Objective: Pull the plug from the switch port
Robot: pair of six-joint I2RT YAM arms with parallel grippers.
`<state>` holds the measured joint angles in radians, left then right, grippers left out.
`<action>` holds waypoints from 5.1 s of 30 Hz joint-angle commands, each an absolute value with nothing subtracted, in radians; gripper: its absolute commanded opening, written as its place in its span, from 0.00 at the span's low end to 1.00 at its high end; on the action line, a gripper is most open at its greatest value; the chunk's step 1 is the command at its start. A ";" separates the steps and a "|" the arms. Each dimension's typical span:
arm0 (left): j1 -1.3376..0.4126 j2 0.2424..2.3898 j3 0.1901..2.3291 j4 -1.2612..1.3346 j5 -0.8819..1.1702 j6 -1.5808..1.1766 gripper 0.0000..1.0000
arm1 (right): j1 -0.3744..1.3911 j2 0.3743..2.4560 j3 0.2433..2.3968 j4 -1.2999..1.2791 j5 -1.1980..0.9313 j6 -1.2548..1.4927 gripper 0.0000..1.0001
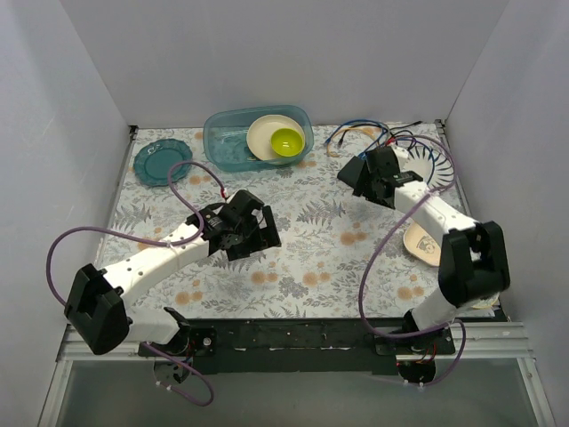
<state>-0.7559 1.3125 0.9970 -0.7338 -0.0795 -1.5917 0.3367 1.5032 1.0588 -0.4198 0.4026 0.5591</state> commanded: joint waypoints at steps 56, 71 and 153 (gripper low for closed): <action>-0.756 1.206 0.899 -0.845 -0.175 -1.598 0.98 | 0.503 1.829 1.118 -0.391 0.107 0.773 0.24; -0.756 1.187 0.832 -0.818 -0.124 -1.643 0.98 | 0.686 1.477 1.144 -0.552 0.271 0.712 0.29; -0.769 0.946 0.670 -0.813 -0.123 -1.732 0.72 | 0.572 2.308 1.954 -0.402 0.183 0.440 0.21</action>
